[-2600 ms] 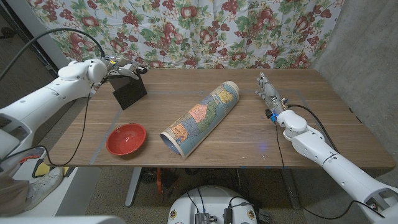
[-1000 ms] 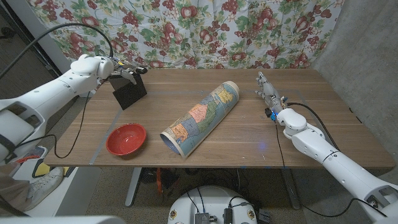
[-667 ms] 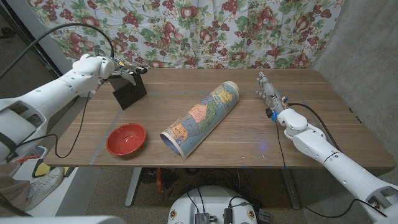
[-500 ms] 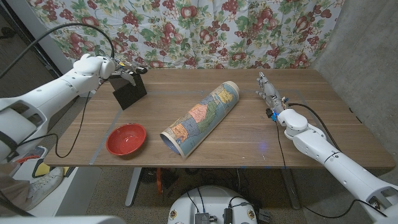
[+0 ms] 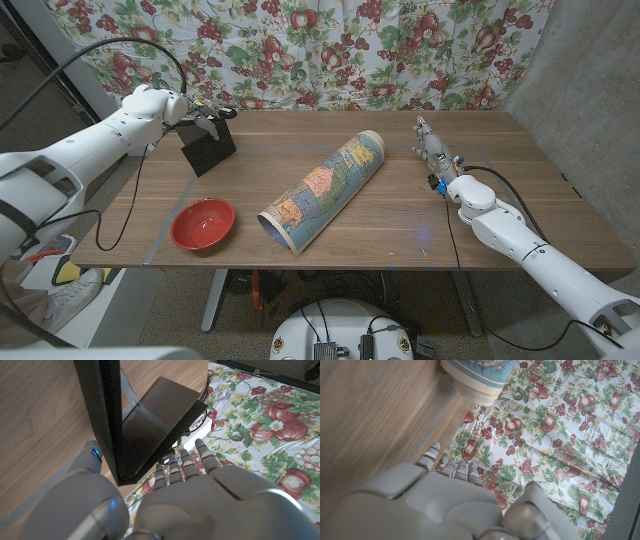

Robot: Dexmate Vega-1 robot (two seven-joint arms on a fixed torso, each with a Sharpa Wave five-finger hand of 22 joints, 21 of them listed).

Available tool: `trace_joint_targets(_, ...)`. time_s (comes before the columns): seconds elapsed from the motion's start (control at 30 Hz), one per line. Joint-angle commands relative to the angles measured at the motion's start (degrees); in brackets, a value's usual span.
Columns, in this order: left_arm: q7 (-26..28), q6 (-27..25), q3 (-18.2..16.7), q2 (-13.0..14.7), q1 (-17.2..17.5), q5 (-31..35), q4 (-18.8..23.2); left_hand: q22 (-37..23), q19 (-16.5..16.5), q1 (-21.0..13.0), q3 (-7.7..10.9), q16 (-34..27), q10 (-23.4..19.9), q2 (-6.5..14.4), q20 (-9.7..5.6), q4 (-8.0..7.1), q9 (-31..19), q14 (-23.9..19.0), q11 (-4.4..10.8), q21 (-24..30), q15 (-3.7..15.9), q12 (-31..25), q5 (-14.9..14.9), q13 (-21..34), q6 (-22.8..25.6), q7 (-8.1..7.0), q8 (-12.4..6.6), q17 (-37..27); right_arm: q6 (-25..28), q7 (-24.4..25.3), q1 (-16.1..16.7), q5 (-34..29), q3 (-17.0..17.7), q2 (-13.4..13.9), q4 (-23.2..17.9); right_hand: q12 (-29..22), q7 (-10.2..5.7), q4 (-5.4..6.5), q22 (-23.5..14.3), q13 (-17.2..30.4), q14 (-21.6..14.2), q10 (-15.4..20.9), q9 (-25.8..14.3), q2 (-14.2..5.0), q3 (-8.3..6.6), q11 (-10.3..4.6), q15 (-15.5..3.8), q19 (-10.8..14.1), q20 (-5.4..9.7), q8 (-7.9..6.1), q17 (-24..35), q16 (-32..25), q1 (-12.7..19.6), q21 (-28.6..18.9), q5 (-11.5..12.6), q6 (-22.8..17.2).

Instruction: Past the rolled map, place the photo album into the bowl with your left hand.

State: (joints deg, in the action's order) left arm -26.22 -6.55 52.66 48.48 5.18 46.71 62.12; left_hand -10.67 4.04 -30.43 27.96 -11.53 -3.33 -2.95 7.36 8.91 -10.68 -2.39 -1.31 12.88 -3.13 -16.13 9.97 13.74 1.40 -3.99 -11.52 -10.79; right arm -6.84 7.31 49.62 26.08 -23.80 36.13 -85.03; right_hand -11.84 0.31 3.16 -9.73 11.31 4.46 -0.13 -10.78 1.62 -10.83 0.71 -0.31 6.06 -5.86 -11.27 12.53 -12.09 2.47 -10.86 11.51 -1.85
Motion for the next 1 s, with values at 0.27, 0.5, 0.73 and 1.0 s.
trace_joint_targets(0.27, -2.7, 0.2, 2.9, -2.8, -3.6, -1.2, -4.8, -0.1, 0.1, -0.4, -0.26, -0.1, -0.3, 0.0, 0.28, 0.06, -0.2, 0.1, 0.0, 0.0, 0.11, 0.2, 0.0, 0.1, 0.7, 0.07, -0.29, -0.2, 0.2, -0.1, 0.1, 0.0, -0.1, 0.2, 0.0, 0.3, -0.2, -0.27, -0.2, 0.3, 0.5, -0.5, -0.2, 0.03, 0.22, -0.04, 0.06, -0.2, 0.05, -0.13, 0.1, 0.0, 0.6, 0.0, 0.5, -0.3)
trace_joint_targets(0.5, -2.7, 0.0, 3.6, -2.8, -4.0, -1.3, -5.0, -0.1, 0.6, -0.5, -0.36, -0.1, -0.2, 0.0, 0.81, 0.0, -0.2, 0.0, 0.09, 0.1, 0.12, 0.3, 0.0, 0.1, -0.1, -0.04, 0.06, -0.2, 0.4, -0.2, 0.4, 0.0, -0.2, 0.3, -0.4, 0.3, -0.19, -0.35, -0.2, 0.3, 0.4, -0.6, -0.2, 0.02, 0.21, 0.05, 0.1, 0.1, -0.02, -0.11, 0.0, 0.0, 0.7, -0.1, 0.4, -0.3)
trace_joint_targets(0.73, -2.1, 0.1, 3.9, -3.2, -4.3, -1.8, -5.8, -0.1, 0.9, -0.6, -0.44, -0.3, -0.4, 0.1, 1.13, -0.04, -0.2, -0.4, 0.19, 0.2, 0.36, 0.2, 0.0, 0.1, -0.2, -0.05, 0.09, -0.2, 0.7, -0.1, 0.4, -0.5, -0.3, 0.6, -0.9, 0.3, -0.17, -0.4, -0.2, 0.3, 0.5, -0.6, -0.2, 0.01, 0.21, 0.05, 0.13, 0.0, -0.13, -0.09, 0.0, 0.0, 0.8, -0.1, 0.4, -0.2)
trace_joint_targets(1.0, -1.8, -0.1, 5.0, -3.5, -4.6, -1.0, -6.3, -0.2, 1.3, -0.7, -0.52, -0.4, -0.8, 0.1, 1.15, -0.06, -0.2, -0.8, 0.54, 0.2, 0.57, 0.1, 0.0, 0.2, -0.5, -0.11, 0.23, -0.2, 1.5, 0.1, 0.3, -0.5, -0.1, 1.2, -1.6, 0.3, -0.2, -0.47, -0.2, 0.3, 0.6, -0.6, -0.2, -0.04, 0.2, 0.07, 0.17, -0.1, -0.14, -0.09, 0.0, 0.1, 0.9, -0.1, 0.4, -0.2)
